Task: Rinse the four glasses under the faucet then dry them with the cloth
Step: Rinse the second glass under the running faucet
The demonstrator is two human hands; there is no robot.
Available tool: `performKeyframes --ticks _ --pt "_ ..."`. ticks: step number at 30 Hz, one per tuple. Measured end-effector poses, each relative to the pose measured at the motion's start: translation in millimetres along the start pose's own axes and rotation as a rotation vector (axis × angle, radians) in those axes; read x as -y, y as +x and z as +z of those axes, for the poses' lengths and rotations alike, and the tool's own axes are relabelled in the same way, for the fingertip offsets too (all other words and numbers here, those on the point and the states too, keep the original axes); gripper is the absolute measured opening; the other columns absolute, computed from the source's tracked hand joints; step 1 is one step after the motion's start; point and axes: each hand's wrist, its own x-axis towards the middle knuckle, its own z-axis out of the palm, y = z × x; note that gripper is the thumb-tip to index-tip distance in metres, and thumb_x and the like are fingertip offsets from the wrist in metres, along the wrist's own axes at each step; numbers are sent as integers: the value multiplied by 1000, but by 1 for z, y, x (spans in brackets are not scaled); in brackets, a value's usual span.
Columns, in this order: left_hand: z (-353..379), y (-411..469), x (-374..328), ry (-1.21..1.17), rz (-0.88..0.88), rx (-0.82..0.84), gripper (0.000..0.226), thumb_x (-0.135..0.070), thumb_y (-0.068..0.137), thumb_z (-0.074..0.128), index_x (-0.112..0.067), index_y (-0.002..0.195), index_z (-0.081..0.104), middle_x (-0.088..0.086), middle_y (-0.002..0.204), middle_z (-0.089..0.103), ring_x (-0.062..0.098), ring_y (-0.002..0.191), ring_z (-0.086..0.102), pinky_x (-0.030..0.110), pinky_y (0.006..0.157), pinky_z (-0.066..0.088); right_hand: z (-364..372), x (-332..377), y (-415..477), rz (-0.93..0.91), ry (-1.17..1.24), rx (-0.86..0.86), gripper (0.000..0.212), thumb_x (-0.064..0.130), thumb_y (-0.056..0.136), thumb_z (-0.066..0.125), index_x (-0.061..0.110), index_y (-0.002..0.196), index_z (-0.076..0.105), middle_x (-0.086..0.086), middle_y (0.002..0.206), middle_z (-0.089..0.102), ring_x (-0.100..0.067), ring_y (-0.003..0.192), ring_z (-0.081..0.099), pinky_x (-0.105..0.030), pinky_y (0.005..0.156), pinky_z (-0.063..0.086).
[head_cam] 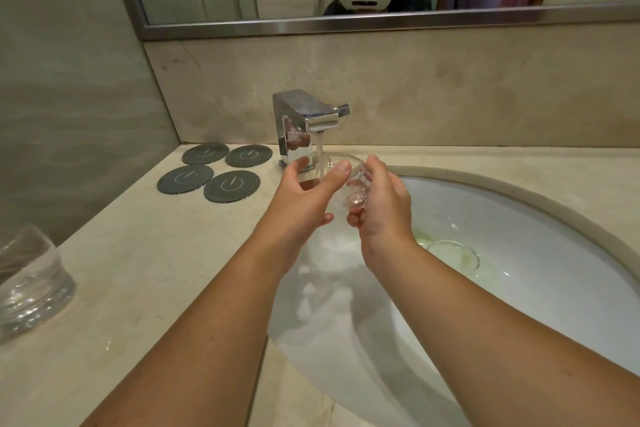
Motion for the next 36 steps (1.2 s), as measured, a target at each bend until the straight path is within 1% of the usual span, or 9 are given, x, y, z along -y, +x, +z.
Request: performKeyframes --ticks 4,7,9,15,19,22,26,31,36 --pt "-1 1 1 3 33 -47 89 -50 79 91 -23 152 46 -2 124 71 15 116 72 31 81 60 1 -3 2 -17 -22 35 40 47 99 66 15 124 65 -1 92 72 -17 61 50 -28 49 38" --pt "-2 3 2 6 74 -66 89 -44 67 86 -29 146 48 -3 127 69 12 113 73 37 85 64 2 -8 7 26 -60 53 57 67 94 59 17 120 68 -6 105 78 -18 61 58 -27 48 40" --pt "-2 3 2 15 96 -49 87 -41 66 85 -34 145 48 -2 130 68 12 115 72 39 91 64 1 -9 10 74 -63 60 62 72 95 54 15 115 72 -5 101 78 -16 55 56 -27 47 40" --pt "-2 4 3 45 113 -12 86 -34 67 83 -40 144 46 -5 137 64 6 118 69 41 103 59 -1 -6 6 115 16 35 40 52 101 58 14 96 69 -5 77 65 -13 46 45 -28 45 35" --pt "0 2 2 64 56 13 113 -56 63 90 -33 160 35 -12 139 61 6 126 63 42 109 55 0 -5 7 37 34 7 33 45 101 62 12 102 67 -3 80 65 -13 44 44 -28 46 36" --pt "-1 1 3 78 17 -11 93 -54 86 83 -28 160 34 -14 128 63 6 122 65 37 99 59 0 -5 6 1 2 2 34 44 100 64 12 112 68 -2 81 68 -15 50 47 -29 48 38" --pt "-5 5 4 61 20 -79 87 -50 86 85 -24 156 41 2 134 67 15 117 70 27 79 60 1 -6 5 -13 -14 27 34 44 100 63 14 115 67 -4 89 71 -17 55 51 -30 50 41" --pt "-3 6 6 63 93 -80 99 -48 65 88 -31 154 46 -3 137 64 14 122 69 43 98 62 -1 -8 8 89 -67 51 53 66 99 54 17 114 70 -2 102 76 -17 58 55 -30 50 41" --pt "-4 7 8 118 141 -26 106 -47 59 86 -35 155 44 -6 138 67 11 124 69 49 112 53 -1 -7 7 126 12 34 39 50 100 61 12 101 70 -6 77 64 -15 49 46 -29 46 36"
